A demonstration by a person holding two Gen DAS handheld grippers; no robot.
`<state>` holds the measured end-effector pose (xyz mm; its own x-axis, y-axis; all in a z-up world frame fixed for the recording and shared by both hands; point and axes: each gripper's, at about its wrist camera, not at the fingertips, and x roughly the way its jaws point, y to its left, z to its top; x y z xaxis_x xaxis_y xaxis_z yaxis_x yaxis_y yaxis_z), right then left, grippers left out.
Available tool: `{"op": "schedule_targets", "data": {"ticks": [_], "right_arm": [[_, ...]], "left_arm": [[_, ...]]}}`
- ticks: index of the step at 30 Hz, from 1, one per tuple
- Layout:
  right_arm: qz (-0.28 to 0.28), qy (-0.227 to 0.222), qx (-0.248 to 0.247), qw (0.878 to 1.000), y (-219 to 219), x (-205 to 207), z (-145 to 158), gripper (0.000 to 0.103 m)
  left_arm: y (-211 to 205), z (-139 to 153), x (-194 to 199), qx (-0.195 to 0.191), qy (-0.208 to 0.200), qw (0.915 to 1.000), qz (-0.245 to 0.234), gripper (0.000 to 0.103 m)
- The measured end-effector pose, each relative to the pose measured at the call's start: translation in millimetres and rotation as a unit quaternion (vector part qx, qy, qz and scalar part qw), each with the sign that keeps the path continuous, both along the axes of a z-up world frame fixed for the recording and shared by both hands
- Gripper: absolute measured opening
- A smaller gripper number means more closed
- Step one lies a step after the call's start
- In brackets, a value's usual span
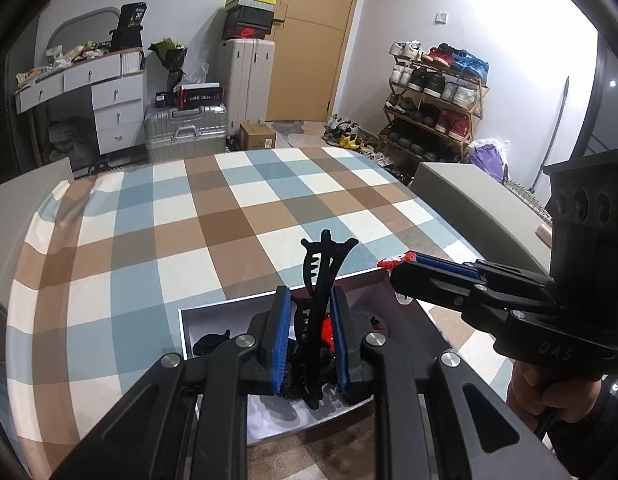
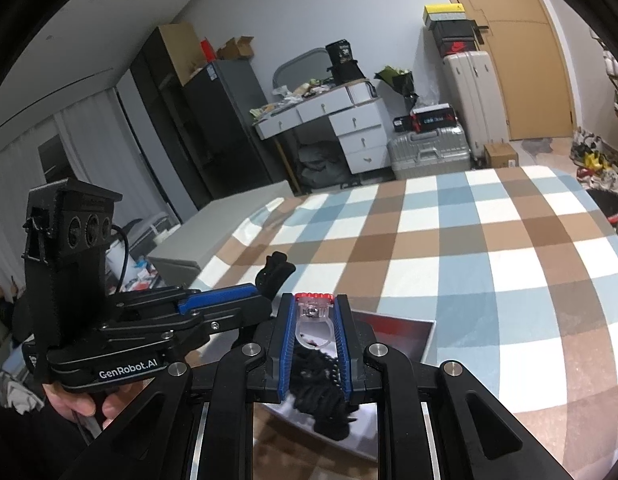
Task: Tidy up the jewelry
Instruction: 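Carry both held items into the grey box and open both tools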
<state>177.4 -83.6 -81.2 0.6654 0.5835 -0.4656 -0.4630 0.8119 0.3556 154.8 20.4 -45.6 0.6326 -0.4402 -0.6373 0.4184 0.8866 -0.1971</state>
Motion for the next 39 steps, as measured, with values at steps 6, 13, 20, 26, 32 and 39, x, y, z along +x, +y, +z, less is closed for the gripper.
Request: {"op": "schedule_targets", "data": {"ticks": [6, 13, 20, 26, 32, 39], "right_arm": [[0.0, 0.013, 0.003, 1.0, -1.1, 7.0, -7.3, 0.018], [0.005, 0.02, -0.005, 1.0, 2.6, 10.9, -11.3, 0.019], [0.002, 0.028, -0.004, 1.0, 0.6, 13.3, -15.7, 0.02], [0.002, 0.042, 0.001, 0.999, -0.9, 14.2, -18.4, 0.031], [-0.019, 0.024, 0.005, 1.0, -9.8, 3.1, -11.8, 0.051], [-0.041, -0.024, 0.01, 0.999, -17.8, -18.6, 7.8, 0.077]], "left_arm": [[-1.0, -4.7, 2.5, -0.003, 0.01, 0.9999, -0.003, 0.014], [-2.9, -11.4, 9.0, -0.015, 0.025, 0.9995, -0.009, 0.014], [-3.4, -16.0, 12.0, -0.023, 0.03, 0.9993, -0.007, 0.014], [-1.5, -16.0, 12.0, -0.032, 0.028, 0.9991, -0.006, 0.017], [6.5, -11.0, 4.0, -0.039, 0.016, 0.9991, 0.009, 0.059], [20.4, 2.6, -13.1, -0.038, -0.026, 0.9964, 0.071, 0.069]]}}
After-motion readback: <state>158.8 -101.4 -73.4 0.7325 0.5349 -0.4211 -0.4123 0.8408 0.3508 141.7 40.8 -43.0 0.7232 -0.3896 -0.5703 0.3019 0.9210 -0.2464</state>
